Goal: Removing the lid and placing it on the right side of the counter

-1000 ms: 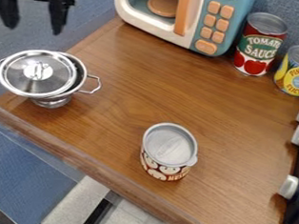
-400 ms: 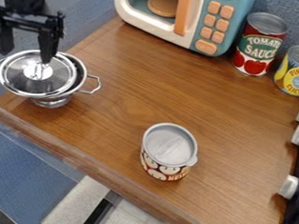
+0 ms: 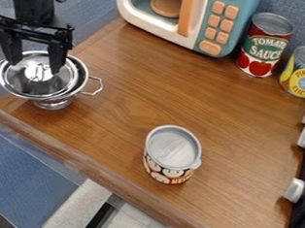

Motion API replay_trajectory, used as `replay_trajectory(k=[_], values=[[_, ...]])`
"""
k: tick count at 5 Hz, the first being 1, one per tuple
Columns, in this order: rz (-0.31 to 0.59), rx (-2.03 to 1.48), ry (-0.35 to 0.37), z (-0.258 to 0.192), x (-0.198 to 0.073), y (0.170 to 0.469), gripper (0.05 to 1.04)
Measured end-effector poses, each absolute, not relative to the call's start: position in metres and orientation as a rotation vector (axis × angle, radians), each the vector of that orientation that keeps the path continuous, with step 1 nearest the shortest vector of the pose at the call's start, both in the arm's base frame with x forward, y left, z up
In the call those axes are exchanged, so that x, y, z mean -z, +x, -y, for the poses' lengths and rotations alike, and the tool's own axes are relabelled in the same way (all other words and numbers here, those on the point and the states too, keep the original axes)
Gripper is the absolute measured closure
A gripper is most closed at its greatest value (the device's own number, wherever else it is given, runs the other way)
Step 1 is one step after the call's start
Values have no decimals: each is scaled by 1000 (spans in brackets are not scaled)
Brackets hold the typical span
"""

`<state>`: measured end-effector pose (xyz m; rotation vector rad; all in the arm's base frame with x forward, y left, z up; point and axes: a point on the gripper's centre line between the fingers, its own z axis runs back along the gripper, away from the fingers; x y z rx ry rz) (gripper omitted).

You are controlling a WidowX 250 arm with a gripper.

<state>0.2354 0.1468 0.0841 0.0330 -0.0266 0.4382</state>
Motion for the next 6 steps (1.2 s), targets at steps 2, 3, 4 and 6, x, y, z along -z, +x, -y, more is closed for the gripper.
replay_trajectory(k=[2, 3, 4, 6], values=[[45, -430, 60, -145, -78, 235, 715], [41, -402, 76, -141, -78, 237, 922], [34, -389, 76, -139, -78, 235, 1020], [57, -387, 90, -132, -89, 239, 1031]])
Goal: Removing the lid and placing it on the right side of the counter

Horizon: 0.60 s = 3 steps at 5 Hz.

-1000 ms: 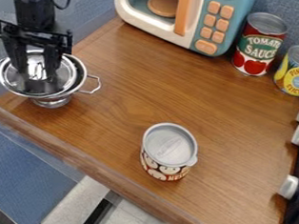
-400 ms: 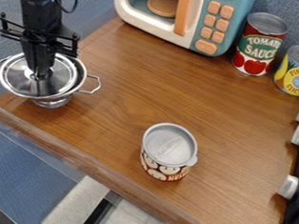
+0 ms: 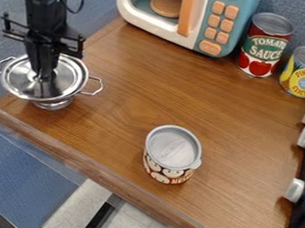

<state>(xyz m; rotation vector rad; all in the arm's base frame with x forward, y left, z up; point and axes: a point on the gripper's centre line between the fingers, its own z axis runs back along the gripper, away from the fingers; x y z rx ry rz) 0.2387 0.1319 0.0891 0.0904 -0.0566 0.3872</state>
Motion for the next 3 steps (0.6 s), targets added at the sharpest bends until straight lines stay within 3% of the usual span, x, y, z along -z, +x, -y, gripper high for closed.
replay_trajectory(k=[1, 3], values=[[115, -366, 81, -116, -110, 246, 1031], [195, -395, -98, -45, -161, 286, 1031]])
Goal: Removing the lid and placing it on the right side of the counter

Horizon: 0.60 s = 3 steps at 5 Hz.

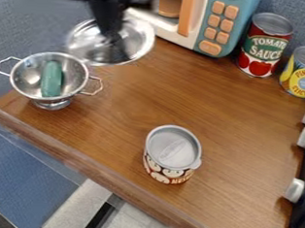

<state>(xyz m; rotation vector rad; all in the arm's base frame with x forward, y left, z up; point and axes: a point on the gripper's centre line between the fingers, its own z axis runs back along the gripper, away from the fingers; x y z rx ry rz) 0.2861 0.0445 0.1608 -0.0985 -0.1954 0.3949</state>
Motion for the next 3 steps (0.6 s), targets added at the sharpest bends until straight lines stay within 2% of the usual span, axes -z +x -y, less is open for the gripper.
replay_trajectory(k=[1, 2, 3], values=[[189, -393, -152, -1, -144, 313, 1031], [203, -394, -65, 39, -117, 338, 1031], [225, -395, -32, 68, -94, 366, 1031]])
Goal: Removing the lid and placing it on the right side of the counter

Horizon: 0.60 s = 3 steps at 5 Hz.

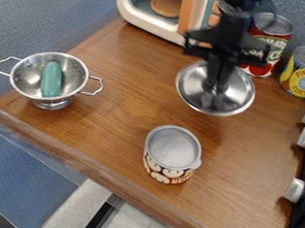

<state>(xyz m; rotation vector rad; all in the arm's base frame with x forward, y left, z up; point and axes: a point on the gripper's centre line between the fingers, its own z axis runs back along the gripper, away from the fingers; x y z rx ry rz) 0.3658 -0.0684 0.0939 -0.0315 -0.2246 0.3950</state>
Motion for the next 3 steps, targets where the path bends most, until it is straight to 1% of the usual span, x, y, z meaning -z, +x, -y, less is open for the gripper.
replay_trajectory(k=[1, 2, 3], values=[[243, -378, -8, 95, -77, 389, 1031], [238, -398, 11, 105, -62, 403, 1031], [233, -412, -5, 115, -56, 418, 1031]])
